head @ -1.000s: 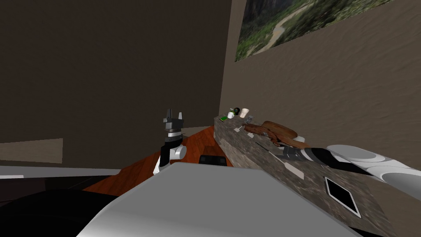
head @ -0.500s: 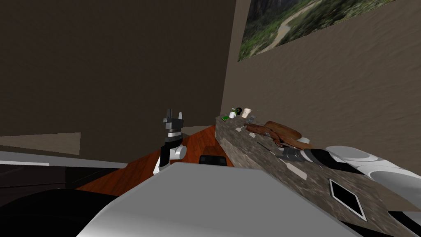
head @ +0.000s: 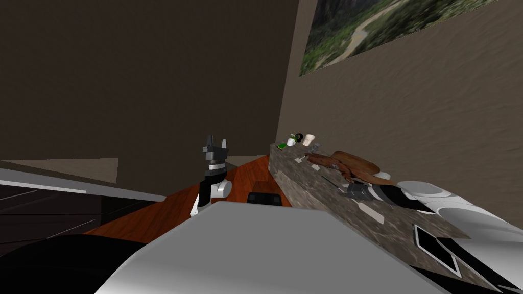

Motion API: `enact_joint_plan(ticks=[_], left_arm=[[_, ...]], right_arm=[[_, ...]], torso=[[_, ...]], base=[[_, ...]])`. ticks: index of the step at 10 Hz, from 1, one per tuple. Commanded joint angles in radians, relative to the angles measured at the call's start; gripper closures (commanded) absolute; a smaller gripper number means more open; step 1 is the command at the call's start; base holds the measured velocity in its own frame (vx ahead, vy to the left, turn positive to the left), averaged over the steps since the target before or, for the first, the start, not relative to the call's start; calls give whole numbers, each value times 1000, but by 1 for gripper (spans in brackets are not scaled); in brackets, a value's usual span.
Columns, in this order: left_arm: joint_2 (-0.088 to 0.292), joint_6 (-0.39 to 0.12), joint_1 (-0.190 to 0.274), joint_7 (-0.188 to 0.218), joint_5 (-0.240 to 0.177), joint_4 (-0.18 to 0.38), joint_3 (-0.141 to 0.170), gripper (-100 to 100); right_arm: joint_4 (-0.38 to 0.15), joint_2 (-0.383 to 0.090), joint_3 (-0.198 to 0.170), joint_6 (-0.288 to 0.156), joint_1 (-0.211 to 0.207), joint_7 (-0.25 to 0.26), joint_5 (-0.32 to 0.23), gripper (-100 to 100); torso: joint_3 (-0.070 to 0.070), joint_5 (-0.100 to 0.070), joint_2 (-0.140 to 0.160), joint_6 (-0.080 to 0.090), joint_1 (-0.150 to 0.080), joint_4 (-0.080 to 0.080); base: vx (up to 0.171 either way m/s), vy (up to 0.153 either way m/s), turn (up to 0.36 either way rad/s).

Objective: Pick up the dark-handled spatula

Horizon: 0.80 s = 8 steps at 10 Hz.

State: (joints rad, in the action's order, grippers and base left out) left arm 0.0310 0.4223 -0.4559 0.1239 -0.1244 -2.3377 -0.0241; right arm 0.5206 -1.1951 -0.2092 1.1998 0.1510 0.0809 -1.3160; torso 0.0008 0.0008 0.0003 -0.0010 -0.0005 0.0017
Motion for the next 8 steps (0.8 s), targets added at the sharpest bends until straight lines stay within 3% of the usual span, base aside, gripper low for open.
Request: enact_joint_plan(ticks=[1, 2, 3, 7, 8], left_arm=[[0, 0, 0, 0, 0, 0, 0, 0], [0, 0, 0, 0, 0, 0, 0, 0], [0, 0, 0, 0, 0, 0, 0, 0], [0, 0, 0, 0, 0, 0, 0, 0], [0, 0, 0, 0, 0, 0, 0, 0]], right_arm=[[-50, 9, 4, 11, 10, 11, -17, -100], [-64, 14, -2, 15, 30, 26, -17, -100], [-71, 15, -2, 18, 32, 31, -18, 100], [-71, 14, -2, 17, 32, 30, -18, 100], [-71, 14, -2, 17, 32, 30, -18, 0]], torso=[[0, 0, 0, 0, 0, 0], [-1, 0, -1, 1, -1, 0], [-1, 0, -2, 0, -2, 0], [-2, -1, -3, 0, -2, -1], [-2, -1, -3, 0, -2, -1]], base=[[-22, 9, -9], [-5, 3, -7], [0, 0, 0], [0, 0, 0], [0, 0, 0]])
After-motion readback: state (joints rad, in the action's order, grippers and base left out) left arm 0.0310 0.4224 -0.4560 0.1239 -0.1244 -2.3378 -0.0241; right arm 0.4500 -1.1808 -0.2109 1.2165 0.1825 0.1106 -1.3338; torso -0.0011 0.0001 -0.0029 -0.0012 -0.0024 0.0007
